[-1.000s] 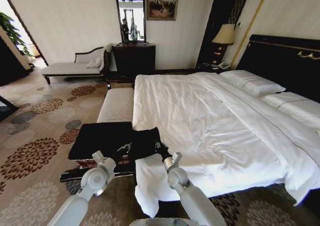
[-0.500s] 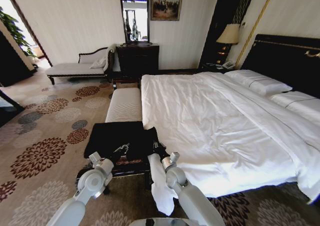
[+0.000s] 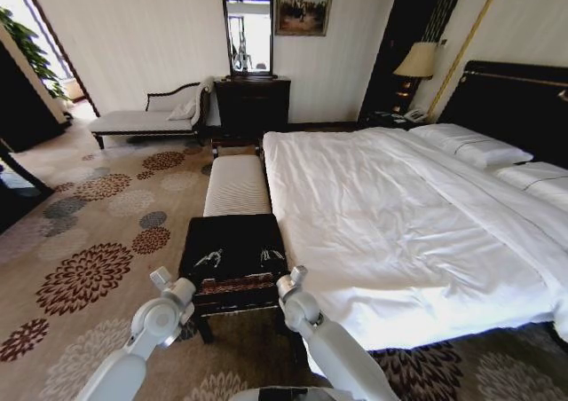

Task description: Fold the clothes on the bed and place them into the basket.

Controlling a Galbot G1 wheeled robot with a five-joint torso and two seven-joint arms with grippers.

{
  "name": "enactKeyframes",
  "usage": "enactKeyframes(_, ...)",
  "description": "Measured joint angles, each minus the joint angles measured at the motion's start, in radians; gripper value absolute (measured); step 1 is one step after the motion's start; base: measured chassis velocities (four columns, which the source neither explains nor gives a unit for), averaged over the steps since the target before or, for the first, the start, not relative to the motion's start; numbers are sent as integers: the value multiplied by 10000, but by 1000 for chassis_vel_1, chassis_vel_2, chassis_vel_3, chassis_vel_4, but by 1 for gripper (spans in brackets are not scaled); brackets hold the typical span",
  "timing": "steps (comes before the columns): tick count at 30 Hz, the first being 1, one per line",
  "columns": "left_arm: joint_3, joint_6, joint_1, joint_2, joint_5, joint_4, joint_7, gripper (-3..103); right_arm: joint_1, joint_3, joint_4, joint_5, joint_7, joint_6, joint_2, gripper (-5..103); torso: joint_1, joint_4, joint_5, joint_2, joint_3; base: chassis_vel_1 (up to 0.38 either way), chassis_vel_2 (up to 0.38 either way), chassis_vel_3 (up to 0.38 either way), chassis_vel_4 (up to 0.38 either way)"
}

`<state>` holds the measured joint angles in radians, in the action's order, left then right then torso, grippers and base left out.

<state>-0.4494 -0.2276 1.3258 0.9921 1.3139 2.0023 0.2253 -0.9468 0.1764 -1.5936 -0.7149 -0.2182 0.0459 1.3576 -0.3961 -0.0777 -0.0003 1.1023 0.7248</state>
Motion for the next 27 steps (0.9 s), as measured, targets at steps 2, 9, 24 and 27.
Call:
enactKeyframes(2, -54, 1, -222, -31, 61, -168, 81, 11, 372, 278, 203, -289, -84, -69, 46, 9, 1, -1, 1, 0, 0, 0, 0, 0, 0)
enactKeyframes(9, 84, -19, -1301, -79, 216, -1017, 306, 11, 1826, 983, 1411, -1241, -340, -120, 390, 9, -1, -7, 2, -1, 2, 0, 0, 0, 0)
enactKeyframes(24, 1426, -178, -3141, 37, 77, -3631, 369, 11, 3754, 2168, 3119, -3274, -1511, -444, 685, 9, -1, -4, 2, -1, 3, 0, 0, 0, 0)
enactKeyframes(27, 1830, -185, -3516, 48, -5, -4158, 332, 11, 4193, 2737, 3705, -3606, -1661, -590, 688, 9, -1, 1, 2, -1, 2, 0, 0, 0, 0)
